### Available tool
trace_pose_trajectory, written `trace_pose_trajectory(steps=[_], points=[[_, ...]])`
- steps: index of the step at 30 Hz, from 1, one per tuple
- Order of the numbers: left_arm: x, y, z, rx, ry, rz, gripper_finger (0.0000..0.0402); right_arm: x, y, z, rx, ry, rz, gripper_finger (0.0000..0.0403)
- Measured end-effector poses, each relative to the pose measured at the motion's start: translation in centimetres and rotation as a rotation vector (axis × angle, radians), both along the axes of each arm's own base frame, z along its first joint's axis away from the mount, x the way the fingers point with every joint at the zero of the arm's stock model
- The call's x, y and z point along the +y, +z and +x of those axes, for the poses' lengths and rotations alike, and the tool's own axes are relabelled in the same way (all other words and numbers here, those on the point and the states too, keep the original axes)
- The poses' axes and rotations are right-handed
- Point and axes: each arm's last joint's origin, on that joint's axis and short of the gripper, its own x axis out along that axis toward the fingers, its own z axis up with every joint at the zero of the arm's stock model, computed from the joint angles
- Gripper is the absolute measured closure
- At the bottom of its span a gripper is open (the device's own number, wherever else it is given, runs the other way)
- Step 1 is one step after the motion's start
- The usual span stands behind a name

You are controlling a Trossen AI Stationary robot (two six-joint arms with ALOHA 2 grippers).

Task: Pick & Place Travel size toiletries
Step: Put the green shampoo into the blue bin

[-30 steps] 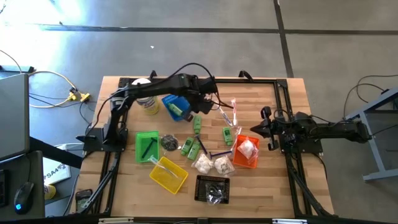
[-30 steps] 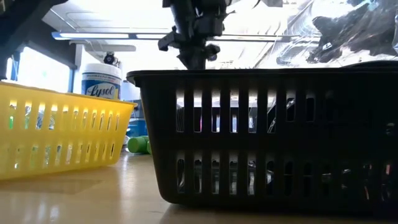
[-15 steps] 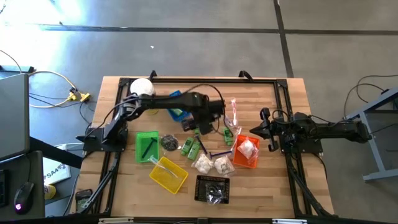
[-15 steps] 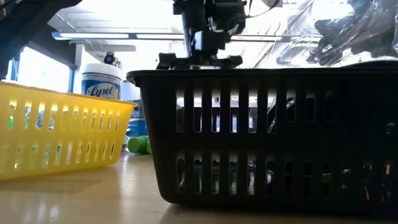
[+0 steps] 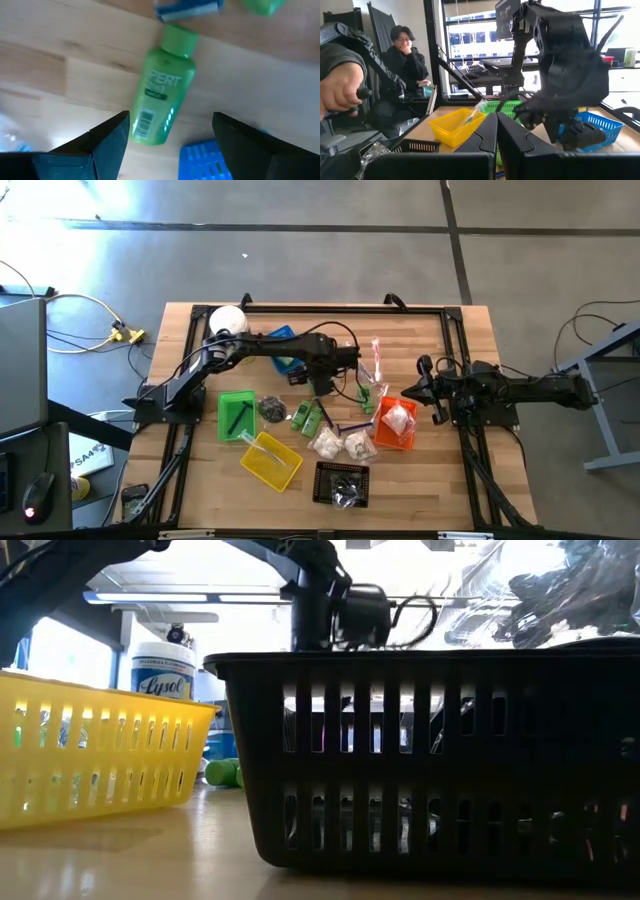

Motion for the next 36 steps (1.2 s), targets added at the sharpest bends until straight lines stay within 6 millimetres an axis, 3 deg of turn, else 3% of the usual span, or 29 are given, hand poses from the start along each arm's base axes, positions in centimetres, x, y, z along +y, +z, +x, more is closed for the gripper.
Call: trace_pose_trajectory(steps=[5,17,29,36], points=[[0.4,-2.2,0.2,-0.032,-0.051,0.057,0.0121,0.0,0.0,0.0,0.0,0.0,0.0,0.04],[0.8,-3.9,-0.3,-0.043,-0.077,0.005,0.0125,0.0,0.0,0.0,-0.002,-0.001,-0.006,0.04],[1.0,-3.9,0.0,-0.09,-0.023,-0.014,0.0263,0.0,0.1,0.0,-0.008,-0.007,-0.008,0.04],[1.0,-3.1,0.2,-0.165,0.094,-0.022,0.0268,0.0,0.1,0.0,-0.007,-0.007,-0.001,0.04]])
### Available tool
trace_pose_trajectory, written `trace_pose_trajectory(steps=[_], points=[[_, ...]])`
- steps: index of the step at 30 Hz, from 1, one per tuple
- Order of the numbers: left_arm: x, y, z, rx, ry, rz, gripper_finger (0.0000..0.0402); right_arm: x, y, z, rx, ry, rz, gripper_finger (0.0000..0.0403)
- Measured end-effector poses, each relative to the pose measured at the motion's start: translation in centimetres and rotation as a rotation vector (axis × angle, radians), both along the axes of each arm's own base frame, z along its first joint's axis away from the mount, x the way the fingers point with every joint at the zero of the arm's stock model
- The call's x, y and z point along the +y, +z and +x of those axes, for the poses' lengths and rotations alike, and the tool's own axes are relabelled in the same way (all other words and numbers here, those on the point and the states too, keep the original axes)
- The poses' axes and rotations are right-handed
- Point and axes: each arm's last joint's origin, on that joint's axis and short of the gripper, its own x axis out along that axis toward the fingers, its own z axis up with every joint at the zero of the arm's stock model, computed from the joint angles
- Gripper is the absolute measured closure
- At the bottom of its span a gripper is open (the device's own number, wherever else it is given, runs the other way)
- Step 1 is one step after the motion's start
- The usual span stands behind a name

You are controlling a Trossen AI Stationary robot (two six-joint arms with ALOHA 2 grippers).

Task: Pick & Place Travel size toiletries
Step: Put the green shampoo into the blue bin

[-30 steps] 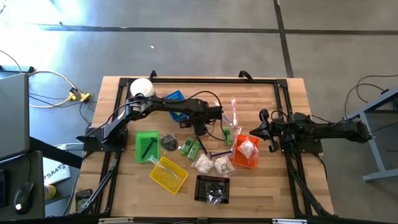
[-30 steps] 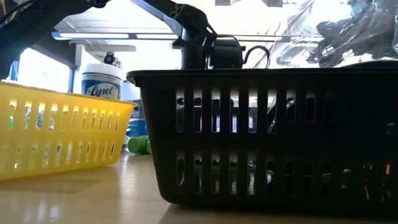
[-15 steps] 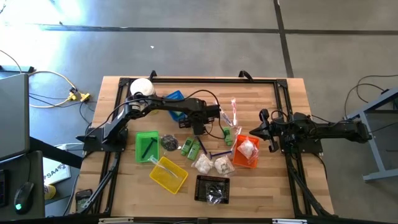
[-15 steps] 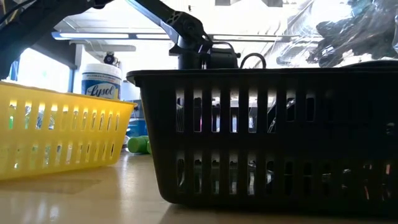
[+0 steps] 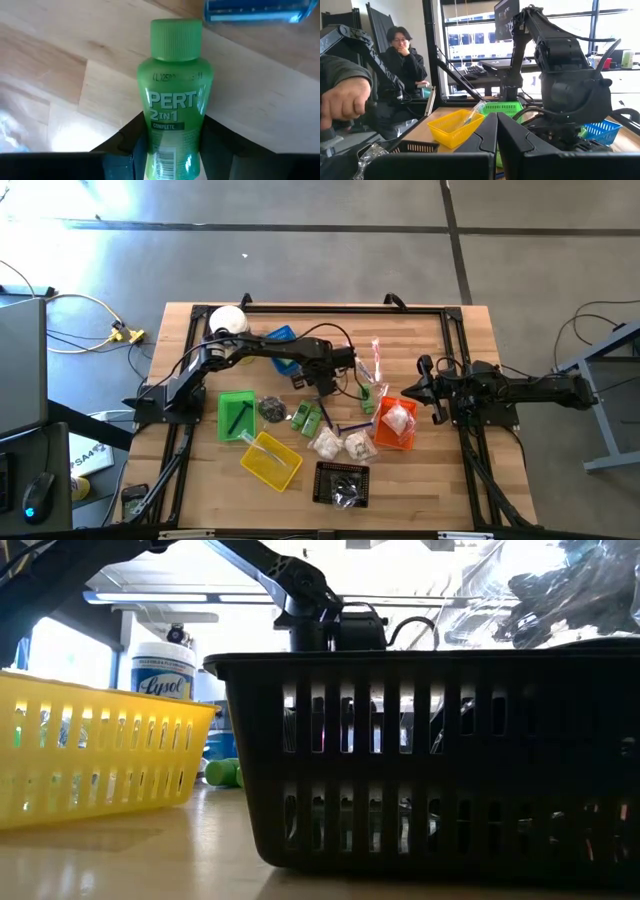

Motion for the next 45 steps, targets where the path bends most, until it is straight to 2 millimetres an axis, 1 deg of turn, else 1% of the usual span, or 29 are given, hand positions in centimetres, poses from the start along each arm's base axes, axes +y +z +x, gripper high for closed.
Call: trace_pose_trajectory(steps=[2,8,12,16,19,24,27,30,33,35,37,40,45], points=[[-0.1,1.1,-0.3,-0.026,0.034,-0.012,0.0268,0.0,0.0,0.0,0.0,0.005,0.001,0.04],[-0.7,5.9,-1.7,-0.14,0.144,-0.118,0.0268,0.1,0.0,0.0,0.002,0.027,0.001,0.04],[-1.2,10.0,-3.9,-0.203,0.242,-0.218,0.0268,0.1,0.0,0.0,0.005,0.029,0.019,0.04],[-1.7,13.3,-6.7,-0.209,0.358,-0.295,0.0268,0.1,-0.1,0.0,0.01,0.03,0.02,0.04],[-2.2,15.7,-9.0,-0.21,0.419,-0.385,0.0268,0.1,-0.1,0.0,0.014,0.032,0.026,0.04],[-3.1,19.2,-12.6,-0.234,0.531,-0.478,0.0268,0.1,-0.1,0.0,0.018,0.033,0.028,0.0401],[-2.8,21.1,-15.2,-0.265,0.641,-0.529,0.0268,0.1,-0.1,0.0,0.018,0.034,0.028,0.0401],[-2.1,22.9,-18.0,-0.34,0.757,-0.578,0.0268,0.1,-0.1,0.0,0.012,0.034,0.028,0.0401],[-1.7,23.5,-20.9,-0.442,0.852,-0.654,0.0268,0.1,0.0,0.0,0.005,0.035,0.027,0.0401],[-1.5,23.0,-23.0,-0.499,0.923,-0.672,0.0268,0.1,0.1,0.0,-0.002,0.035,0.027,0.0401],[-1.6,22.1,-24.8,-0.589,0.973,-0.706,0.0267,0.1,0.1,0.0,-0.001,0.035,0.026,0.0401],[-2.2,20.3,-27.0,-0.755,1.032,-0.788,0.0267,0.1,0.1,0.0,-0.002,0.035,0.025,0.0401],[-3.5,17.1,-30.0,-0.965,1.081,-0.953,0.0267,0.1,0.1,0.0,-0.002,0.032,0.025,0.0401]])
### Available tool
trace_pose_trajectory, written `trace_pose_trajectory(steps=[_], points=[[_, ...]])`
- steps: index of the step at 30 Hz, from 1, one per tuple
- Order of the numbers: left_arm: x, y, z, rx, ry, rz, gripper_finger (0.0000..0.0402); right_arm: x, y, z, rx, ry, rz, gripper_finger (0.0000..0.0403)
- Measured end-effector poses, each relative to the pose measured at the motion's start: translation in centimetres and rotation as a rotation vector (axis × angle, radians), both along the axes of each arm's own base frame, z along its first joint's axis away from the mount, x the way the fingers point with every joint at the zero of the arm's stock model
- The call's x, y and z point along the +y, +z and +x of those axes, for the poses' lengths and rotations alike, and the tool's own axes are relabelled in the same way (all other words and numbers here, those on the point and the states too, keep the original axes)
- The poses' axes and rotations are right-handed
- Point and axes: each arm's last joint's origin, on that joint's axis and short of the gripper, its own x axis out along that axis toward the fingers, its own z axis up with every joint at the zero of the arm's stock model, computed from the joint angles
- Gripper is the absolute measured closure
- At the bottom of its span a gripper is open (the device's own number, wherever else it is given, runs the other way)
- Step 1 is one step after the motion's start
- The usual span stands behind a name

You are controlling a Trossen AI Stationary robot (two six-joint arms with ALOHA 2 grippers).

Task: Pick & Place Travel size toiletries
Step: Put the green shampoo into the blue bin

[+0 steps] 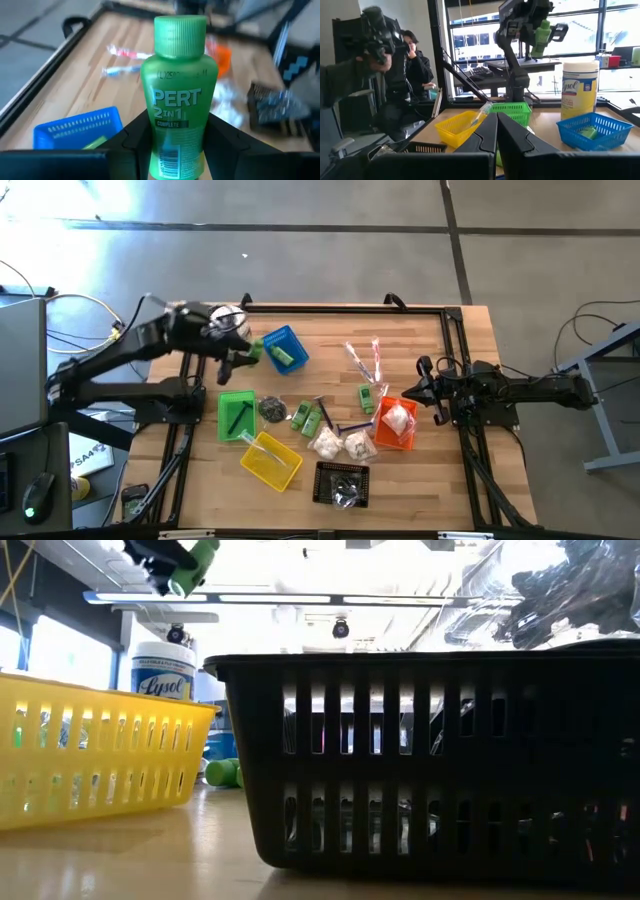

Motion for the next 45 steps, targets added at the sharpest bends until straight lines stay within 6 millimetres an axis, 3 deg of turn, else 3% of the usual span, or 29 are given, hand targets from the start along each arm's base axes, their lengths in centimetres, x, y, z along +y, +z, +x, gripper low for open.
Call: trace_pose_trajectory(steps=[8,15,20,26,31,35,41,45], points=[[-1.6,-5.6,-3.5,-0.307,0.056,-0.119,0.0267,0.0,0.0,0.0,0.0,-0.002,-0.001,0.0401],[-2.2,-8.5,-4.8,-0.397,0.06,-0.147,0.0267,0.0,0.0,0.0,0.0,-0.002,-0.002,0.0401],[-2.1,-8.5,-5.0,-0.438,0.116,-0.136,0.0267,0.0,0.0,0.0,0.0,-0.002,-0.002,0.0401],[-1.2,-6.3,-4.0,-0.455,0.245,-0.05,0.0267,0.0,0.0,0.0,0.0,-0.006,-0.001,0.0401],[0.1,-2.2,-1.2,-0.347,0.216,0.121,0.0267,0.0,0.0,0.0,0.0,-0.006,-0.001,0.04],[2.1,0.3,2.9,-0.099,0.196,0.225,0.0267,0.0,0.0,0.0,-0.001,-0.006,-0.007,0.04],[5.6,0.4,10.4,0.34,0.031,0.404,0.0267,0.0,0.0,0.0,-0.001,-0.006,-0.009,0.04],[7.3,-1.3,14.2,0.582,-0.185,0.513,0.0267,0.0,0.0,0.0,-0.001,-0.006,-0.009,0.04]])
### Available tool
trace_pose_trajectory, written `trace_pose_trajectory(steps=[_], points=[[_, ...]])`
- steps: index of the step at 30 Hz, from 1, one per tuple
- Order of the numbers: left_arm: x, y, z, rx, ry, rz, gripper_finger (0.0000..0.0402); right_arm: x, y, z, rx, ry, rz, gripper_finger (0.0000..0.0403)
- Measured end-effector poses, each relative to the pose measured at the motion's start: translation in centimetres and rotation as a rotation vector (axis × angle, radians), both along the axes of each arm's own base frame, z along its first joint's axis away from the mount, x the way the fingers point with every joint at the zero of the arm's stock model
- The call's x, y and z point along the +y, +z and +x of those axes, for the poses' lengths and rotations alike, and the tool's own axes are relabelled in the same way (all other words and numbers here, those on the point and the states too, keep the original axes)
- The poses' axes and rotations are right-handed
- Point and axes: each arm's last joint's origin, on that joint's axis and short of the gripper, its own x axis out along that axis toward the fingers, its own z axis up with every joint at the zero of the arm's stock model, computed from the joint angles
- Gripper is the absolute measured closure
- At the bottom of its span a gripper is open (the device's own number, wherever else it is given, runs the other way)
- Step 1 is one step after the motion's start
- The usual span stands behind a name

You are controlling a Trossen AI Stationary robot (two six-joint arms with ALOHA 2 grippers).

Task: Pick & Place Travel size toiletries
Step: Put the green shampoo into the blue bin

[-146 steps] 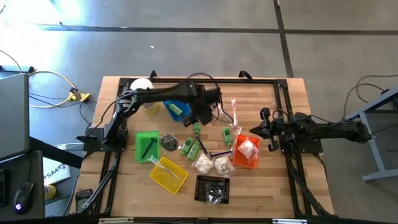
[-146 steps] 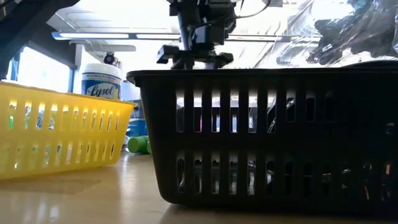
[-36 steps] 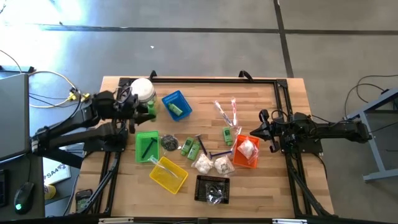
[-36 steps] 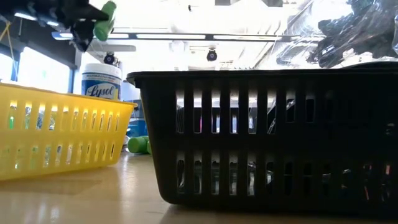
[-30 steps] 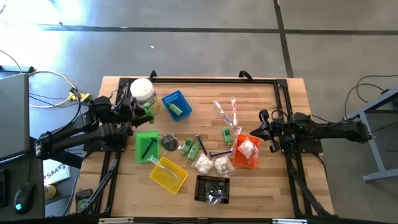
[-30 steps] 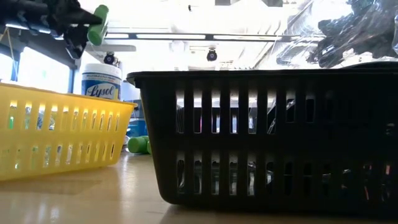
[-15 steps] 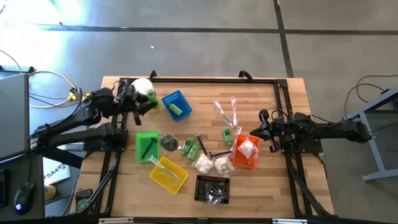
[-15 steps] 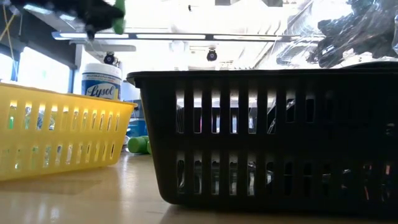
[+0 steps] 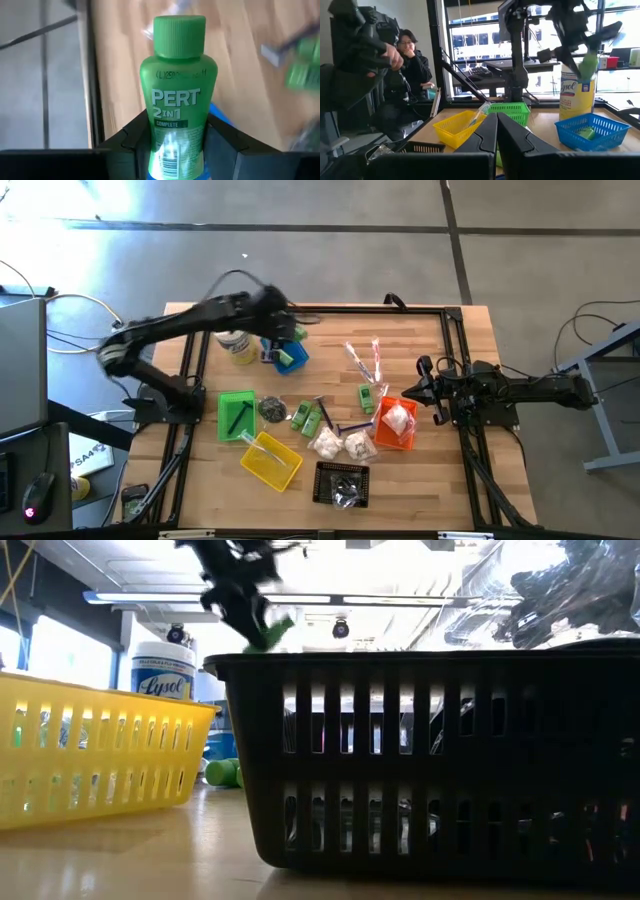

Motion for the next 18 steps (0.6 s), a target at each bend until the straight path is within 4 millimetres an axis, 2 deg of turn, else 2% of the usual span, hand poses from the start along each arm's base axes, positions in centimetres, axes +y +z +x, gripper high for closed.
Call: trace_pose_trajectory(steps=[3,6,11,15,18], points=[[0.9,-1.3,1.9,0.129,-0.114,0.047,0.0267,0.0,0.0,0.0,0.002,0.003,0.004,0.04],[1.6,-3.0,3.0,0.254,-0.138,0.119,0.0267,0.0,-0.1,0.0,0.01,0.007,0.008,0.04],[2.6,-5.4,3.3,0.421,-0.151,0.138,0.0267,0.0,-0.1,0.0,0.022,0.015,0.033,0.04],[3.0,-7.0,4.0,0.472,-0.164,0.12,0.0267,0.0,-0.2,0.0,0.024,0.015,0.035,0.04],[3.2,-7.6,4.2,0.495,-0.199,0.128,0.0267,0.0,-0.2,0.0,0.023,0.015,0.035,0.04]])
